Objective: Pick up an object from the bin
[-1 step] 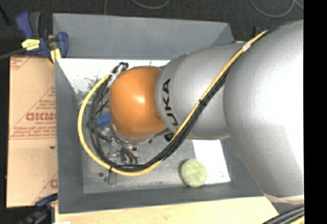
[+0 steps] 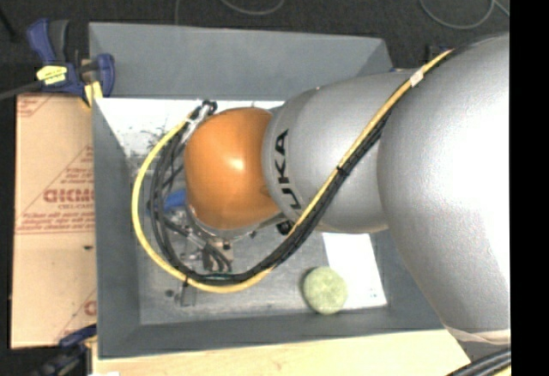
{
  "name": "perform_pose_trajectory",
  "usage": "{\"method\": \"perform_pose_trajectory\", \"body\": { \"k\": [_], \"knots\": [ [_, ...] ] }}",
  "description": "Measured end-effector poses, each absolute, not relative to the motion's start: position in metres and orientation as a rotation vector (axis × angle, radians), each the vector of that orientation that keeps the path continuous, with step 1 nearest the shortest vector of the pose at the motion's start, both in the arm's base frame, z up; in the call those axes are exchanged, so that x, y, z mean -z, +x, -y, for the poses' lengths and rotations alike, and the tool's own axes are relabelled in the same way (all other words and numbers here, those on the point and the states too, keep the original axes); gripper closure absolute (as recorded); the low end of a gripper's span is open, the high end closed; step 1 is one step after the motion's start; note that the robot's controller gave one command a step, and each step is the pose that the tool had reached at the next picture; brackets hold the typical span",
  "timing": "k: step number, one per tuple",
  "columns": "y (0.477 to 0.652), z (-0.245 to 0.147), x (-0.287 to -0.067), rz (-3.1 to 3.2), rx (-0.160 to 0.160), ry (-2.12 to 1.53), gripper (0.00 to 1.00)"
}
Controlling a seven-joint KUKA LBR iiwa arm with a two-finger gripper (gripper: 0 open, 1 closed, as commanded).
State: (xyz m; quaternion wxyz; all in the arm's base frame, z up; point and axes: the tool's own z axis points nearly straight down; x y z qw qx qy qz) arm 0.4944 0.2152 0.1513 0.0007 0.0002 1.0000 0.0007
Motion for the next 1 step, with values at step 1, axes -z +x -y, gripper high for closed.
{"method": "perform_pose_trajectory", "body": {
  "k": [1],
  "knots": [
    [0.5478,-0.2172,-0.1058,-3.115,-0.006,-0.29,0.0]
  ]
}}
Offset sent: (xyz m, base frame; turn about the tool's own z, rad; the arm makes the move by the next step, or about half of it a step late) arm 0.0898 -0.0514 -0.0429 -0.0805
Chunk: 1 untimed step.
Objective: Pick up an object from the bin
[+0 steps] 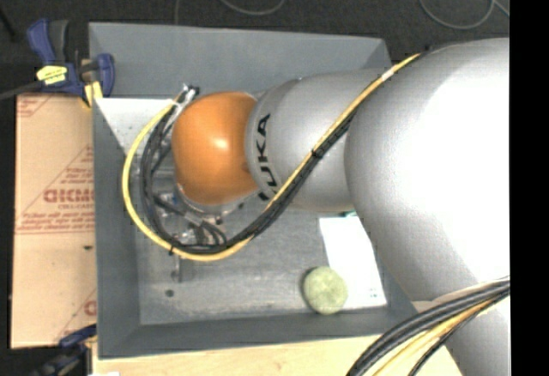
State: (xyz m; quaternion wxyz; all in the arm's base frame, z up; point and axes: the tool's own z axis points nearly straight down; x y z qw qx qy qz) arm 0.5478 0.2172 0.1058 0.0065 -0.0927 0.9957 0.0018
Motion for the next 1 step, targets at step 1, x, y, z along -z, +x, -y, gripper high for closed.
{"method": "perform_pose_trajectory", "body": {
  "k": [1],
  "knots": [
    [0.5799,-0.1723,-0.1017,-3.136,-0.002,-0.153,0.0]
  ]
}}
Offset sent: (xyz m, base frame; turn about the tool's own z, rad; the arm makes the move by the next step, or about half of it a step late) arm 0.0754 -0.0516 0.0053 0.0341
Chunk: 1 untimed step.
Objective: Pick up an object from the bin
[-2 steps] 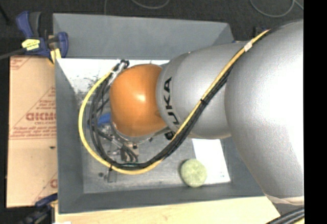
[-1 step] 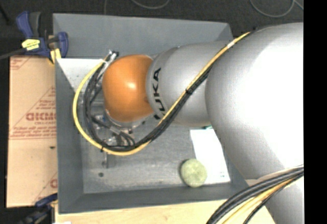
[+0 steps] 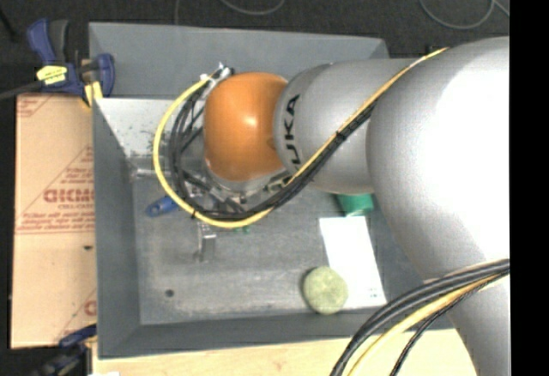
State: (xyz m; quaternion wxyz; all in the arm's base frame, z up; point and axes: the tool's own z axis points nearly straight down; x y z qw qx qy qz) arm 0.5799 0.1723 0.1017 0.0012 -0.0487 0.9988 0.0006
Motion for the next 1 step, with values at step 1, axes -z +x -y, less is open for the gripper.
{"method": "perform_pose_trajectory", "body": {
  "k": [1],
  "knots": [
    [0.6266,-0.1646,-0.1124,-3.125,-0.001,-0.236,0.0]
  ]
}}
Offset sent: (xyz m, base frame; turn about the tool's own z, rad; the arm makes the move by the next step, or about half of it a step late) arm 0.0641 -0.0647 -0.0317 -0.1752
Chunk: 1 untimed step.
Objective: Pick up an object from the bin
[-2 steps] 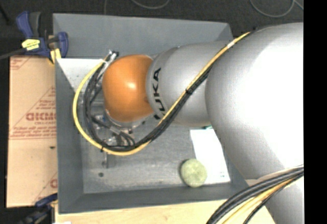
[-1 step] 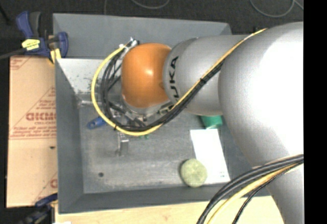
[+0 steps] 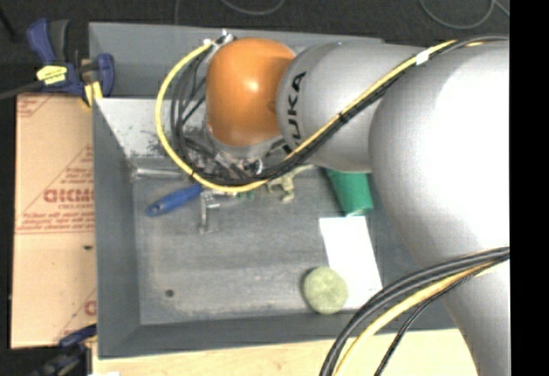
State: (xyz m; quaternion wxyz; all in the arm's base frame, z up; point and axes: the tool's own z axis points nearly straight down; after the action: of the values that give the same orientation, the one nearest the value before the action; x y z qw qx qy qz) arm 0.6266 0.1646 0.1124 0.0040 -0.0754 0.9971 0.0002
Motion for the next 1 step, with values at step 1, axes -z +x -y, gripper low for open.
{"method": "perform_pose_trajectory", "body": {
  "k": [1],
  "knots": [
    [0.6455,-0.107,-0.0727,-3.105,-0.001,-0.426,0.0]
  ]
}}
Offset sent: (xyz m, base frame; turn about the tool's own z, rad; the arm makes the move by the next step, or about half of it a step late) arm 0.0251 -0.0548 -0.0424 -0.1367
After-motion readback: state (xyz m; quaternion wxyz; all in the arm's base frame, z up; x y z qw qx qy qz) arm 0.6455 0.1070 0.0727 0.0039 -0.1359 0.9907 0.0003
